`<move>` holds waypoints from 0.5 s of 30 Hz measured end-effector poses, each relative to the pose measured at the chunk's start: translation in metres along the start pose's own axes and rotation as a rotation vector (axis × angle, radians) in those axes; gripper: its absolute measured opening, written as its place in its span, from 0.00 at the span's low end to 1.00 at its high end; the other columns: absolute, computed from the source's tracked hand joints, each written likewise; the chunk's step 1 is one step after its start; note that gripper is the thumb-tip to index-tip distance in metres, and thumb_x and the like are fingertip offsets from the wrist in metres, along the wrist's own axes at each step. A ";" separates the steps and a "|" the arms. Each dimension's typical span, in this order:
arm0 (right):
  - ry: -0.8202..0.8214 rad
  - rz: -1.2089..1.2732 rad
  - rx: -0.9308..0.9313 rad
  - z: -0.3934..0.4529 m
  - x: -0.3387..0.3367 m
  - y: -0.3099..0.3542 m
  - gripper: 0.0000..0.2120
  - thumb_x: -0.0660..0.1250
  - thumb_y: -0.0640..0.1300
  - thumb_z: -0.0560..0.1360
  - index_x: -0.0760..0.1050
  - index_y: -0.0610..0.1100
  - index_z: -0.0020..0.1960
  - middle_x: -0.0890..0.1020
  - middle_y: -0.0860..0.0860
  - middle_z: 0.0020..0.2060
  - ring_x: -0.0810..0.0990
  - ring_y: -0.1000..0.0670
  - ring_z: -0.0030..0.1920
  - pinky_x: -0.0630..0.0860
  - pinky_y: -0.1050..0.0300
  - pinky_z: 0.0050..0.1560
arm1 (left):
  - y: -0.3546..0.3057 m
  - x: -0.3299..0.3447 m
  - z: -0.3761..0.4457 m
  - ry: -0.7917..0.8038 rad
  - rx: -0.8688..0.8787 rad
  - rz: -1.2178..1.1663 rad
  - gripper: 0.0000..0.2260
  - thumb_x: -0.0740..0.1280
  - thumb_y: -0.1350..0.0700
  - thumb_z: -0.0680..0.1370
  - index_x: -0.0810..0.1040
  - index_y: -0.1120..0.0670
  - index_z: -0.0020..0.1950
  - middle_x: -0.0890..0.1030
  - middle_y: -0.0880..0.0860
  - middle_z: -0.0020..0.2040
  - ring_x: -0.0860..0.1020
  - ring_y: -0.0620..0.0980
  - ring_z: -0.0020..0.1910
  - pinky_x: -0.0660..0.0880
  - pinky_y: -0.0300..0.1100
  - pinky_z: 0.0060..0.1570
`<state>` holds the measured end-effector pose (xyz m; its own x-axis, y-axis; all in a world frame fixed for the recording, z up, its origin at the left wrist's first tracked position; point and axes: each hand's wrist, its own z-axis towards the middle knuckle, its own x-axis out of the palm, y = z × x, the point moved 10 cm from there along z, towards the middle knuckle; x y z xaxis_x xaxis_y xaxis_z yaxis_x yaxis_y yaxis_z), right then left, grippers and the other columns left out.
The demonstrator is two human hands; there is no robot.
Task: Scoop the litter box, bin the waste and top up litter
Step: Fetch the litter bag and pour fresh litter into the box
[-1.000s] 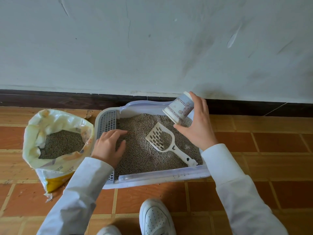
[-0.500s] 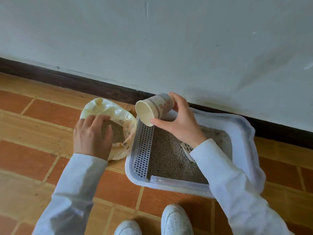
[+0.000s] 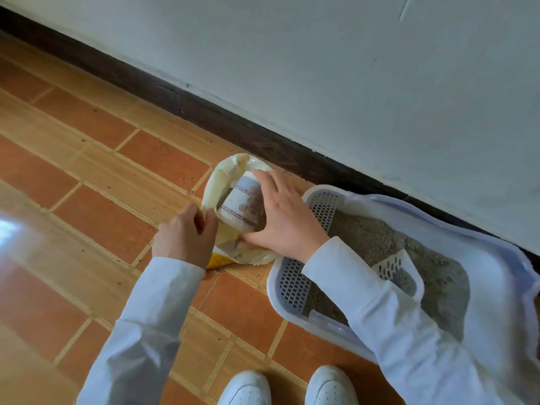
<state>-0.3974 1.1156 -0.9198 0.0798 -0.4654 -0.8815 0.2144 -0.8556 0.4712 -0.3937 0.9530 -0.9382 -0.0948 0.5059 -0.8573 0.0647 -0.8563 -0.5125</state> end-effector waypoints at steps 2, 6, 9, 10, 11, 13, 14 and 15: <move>0.045 0.000 0.024 0.002 0.010 -0.006 0.49 0.77 0.56 0.64 0.55 0.40 0.74 0.65 0.45 0.68 0.64 0.46 0.69 0.63 0.52 0.72 | 0.000 0.003 -0.002 0.001 0.034 -0.020 0.17 0.61 0.52 0.79 0.65 0.57 0.33 0.66 0.53 0.24 0.65 0.54 0.23 0.59 0.39 0.25; 0.049 -0.106 0.009 0.015 0.021 -0.010 0.48 0.77 0.57 0.63 0.57 0.40 0.73 0.66 0.46 0.66 0.65 0.47 0.68 0.61 0.56 0.69 | -0.007 0.005 -0.003 -0.011 0.127 -0.068 0.16 0.61 0.54 0.79 0.65 0.57 0.33 0.64 0.50 0.23 0.62 0.49 0.21 0.58 0.37 0.24; 0.052 -0.263 -0.035 0.022 0.042 -0.006 0.49 0.78 0.55 0.62 0.57 0.39 0.73 0.67 0.45 0.65 0.67 0.46 0.65 0.68 0.53 0.64 | -0.009 0.007 0.000 -0.001 0.185 -0.086 0.16 0.61 0.54 0.79 0.65 0.57 0.33 0.63 0.49 0.23 0.61 0.48 0.20 0.59 0.37 0.23; 0.063 -0.319 -0.040 0.024 0.051 -0.005 0.50 0.79 0.54 0.62 0.56 0.38 0.73 0.68 0.44 0.65 0.68 0.45 0.64 0.71 0.53 0.63 | -0.011 0.008 0.000 0.006 0.209 -0.092 0.16 0.60 0.53 0.79 0.65 0.57 0.33 0.63 0.48 0.22 0.61 0.47 0.20 0.59 0.37 0.22; 0.070 -0.369 -0.048 0.025 0.057 -0.005 0.50 0.79 0.52 0.62 0.56 0.36 0.73 0.68 0.43 0.65 0.68 0.45 0.64 0.72 0.53 0.62 | -0.013 0.010 -0.001 0.015 0.229 -0.100 0.15 0.59 0.52 0.78 0.65 0.56 0.33 0.63 0.48 0.22 0.61 0.47 0.20 0.59 0.37 0.22; 0.077 -0.420 -0.063 0.027 0.066 -0.006 0.48 0.77 0.51 0.65 0.55 0.35 0.74 0.68 0.43 0.64 0.68 0.45 0.64 0.70 0.54 0.63 | -0.016 0.015 -0.003 0.034 0.251 -0.111 0.15 0.58 0.51 0.78 0.65 0.56 0.33 0.62 0.47 0.23 0.61 0.46 0.20 0.59 0.37 0.23; 0.086 -0.422 -0.066 0.027 0.069 -0.006 0.47 0.76 0.51 0.66 0.55 0.35 0.74 0.68 0.42 0.64 0.67 0.45 0.64 0.69 0.54 0.63 | -0.017 0.017 -0.004 0.042 0.256 -0.111 0.15 0.58 0.51 0.77 0.65 0.56 0.34 0.62 0.46 0.23 0.61 0.46 0.20 0.59 0.37 0.23; 0.102 -0.413 -0.066 0.027 0.073 -0.007 0.46 0.75 0.50 0.66 0.55 0.34 0.74 0.68 0.42 0.63 0.67 0.44 0.63 0.68 0.54 0.63 | -0.018 0.018 -0.005 0.050 0.263 -0.110 0.15 0.58 0.51 0.78 0.65 0.56 0.34 0.62 0.46 0.23 0.61 0.46 0.20 0.59 0.37 0.23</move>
<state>-0.4192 1.0810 -0.9867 0.0691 -0.0588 -0.9959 0.3102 -0.9475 0.0775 -0.3918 0.9777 -0.9451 -0.0371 0.5958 -0.8023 -0.2041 -0.7904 -0.5776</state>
